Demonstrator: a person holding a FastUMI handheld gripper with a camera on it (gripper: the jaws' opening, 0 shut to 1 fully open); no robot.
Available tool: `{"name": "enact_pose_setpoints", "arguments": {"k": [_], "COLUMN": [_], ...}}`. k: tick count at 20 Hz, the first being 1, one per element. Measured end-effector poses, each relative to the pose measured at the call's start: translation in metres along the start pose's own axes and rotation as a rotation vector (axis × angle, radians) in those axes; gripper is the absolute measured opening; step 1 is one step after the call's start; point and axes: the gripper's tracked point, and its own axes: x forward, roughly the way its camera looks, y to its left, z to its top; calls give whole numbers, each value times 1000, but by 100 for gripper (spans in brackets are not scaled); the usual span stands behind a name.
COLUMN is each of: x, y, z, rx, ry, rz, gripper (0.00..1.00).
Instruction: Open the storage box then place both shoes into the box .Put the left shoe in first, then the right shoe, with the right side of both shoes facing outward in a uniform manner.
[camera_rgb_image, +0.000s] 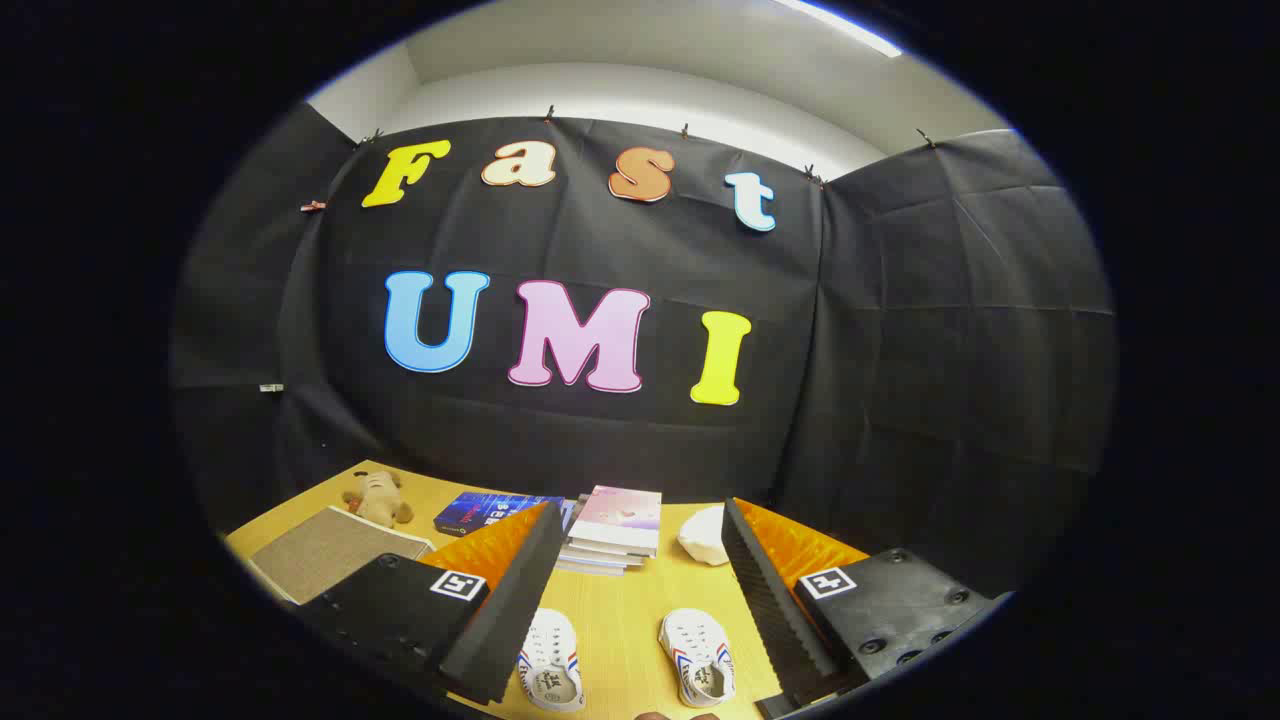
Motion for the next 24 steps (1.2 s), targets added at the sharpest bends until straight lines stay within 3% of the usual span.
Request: {"name": "enact_pose_setpoints", "arguments": {"k": [17, 24], "x": [-4, -7], "y": [37, 71], "z": [11, -25], "rx": [-16, 20], "ry": [-8, 88], "rz": [113, 218], "gripper": [97, 98]}}
